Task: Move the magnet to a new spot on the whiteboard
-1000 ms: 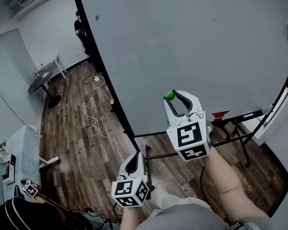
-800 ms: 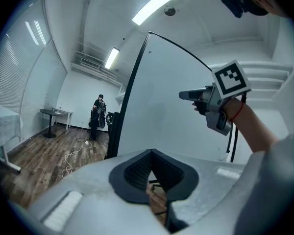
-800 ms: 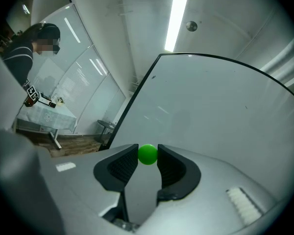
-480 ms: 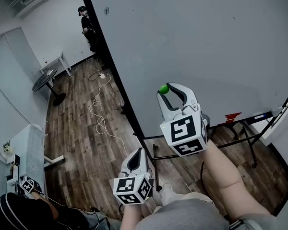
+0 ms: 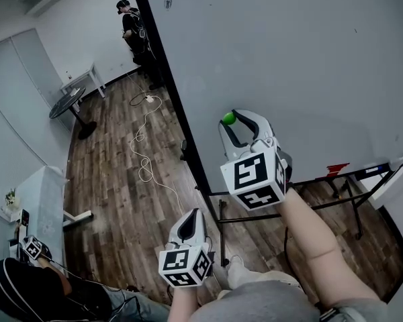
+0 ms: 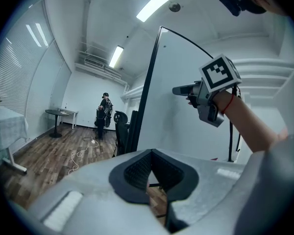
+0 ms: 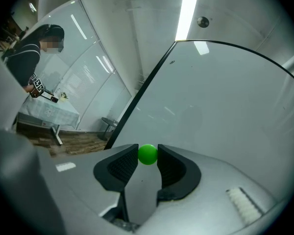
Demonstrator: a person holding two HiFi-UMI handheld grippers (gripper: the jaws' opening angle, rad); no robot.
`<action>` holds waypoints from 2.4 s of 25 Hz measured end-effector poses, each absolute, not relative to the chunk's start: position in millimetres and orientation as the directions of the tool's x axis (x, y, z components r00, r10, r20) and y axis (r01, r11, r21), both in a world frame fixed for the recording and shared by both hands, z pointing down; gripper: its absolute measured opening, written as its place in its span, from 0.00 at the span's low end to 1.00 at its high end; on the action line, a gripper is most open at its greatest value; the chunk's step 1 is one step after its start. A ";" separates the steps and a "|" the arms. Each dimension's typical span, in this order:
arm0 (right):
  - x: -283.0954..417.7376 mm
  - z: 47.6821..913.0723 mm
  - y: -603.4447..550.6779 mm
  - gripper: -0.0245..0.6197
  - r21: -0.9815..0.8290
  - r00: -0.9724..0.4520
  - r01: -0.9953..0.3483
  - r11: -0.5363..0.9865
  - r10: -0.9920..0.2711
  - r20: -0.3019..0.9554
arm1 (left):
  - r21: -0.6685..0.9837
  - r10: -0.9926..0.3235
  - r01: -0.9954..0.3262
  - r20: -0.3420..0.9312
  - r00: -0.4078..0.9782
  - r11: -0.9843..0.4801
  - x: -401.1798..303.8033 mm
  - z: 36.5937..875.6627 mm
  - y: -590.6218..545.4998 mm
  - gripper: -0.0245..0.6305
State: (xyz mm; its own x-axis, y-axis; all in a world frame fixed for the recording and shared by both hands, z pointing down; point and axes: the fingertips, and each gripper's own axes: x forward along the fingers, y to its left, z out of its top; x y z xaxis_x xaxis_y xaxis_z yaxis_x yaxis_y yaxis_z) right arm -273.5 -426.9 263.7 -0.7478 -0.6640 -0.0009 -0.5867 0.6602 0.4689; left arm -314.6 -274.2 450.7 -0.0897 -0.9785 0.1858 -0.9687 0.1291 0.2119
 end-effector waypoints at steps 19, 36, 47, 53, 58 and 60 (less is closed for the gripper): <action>-294.6 273.5 -445.8 0.23 0.534 -0.682 -0.618 0.578 -0.731 0.002 | 0.241 -0.980 -0.962 0.180 -0.083 0.126 -332.6 455.0 -282.5 0.04; -288.4 275.8 -442.4 0.30 0.518 -0.675 -0.640 0.568 -0.738 -0.025 | 0.257 -0.979 -0.952 0.160 -0.129 0.167 -334.8 449.5 -267.5 0.04; -233.9 304.0 -401.7 0.25 0.367 -0.733 -0.630 0.685 -0.680 0.010 | 0.237 -0.982 -0.960 0.151 -0.116 0.150 -303.6 439.0 -250.9 0.04; -181.4 325.9 -362.3 0.04 0.250 -0.737 -0.652 0.716 -0.676 0.015 | 0.233 -0.986 -0.966 0.142 -0.084 0.116 -274.6 426.7 -240.3 0.04; -152.5 346.0 -311.5 0.04 0.148 -0.743 -0.653 0.743 -0.666 0.063 | 0.226 -0.990 -0.972 0.134 -0.039 0.069 -255.1 410.5 -212.0 0.04; -129.5 367.6 -303.5 0.04 0.128 -0.739 -0.658 0.742 -0.669 0.078 | 0.226 -0.991 -0.973 0.131 -0.024 0.053 -234.7 420.4 -211.3 0.04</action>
State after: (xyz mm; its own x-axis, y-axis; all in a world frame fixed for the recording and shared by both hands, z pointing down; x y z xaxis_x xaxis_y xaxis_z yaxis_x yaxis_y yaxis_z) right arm -129.5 -303.5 367.6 -0.7392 -0.6689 0.0784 -0.6579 0.7421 0.1283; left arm -234.7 -211.3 420.4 -0.0238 -0.9911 0.1311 -0.9727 0.0532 0.2257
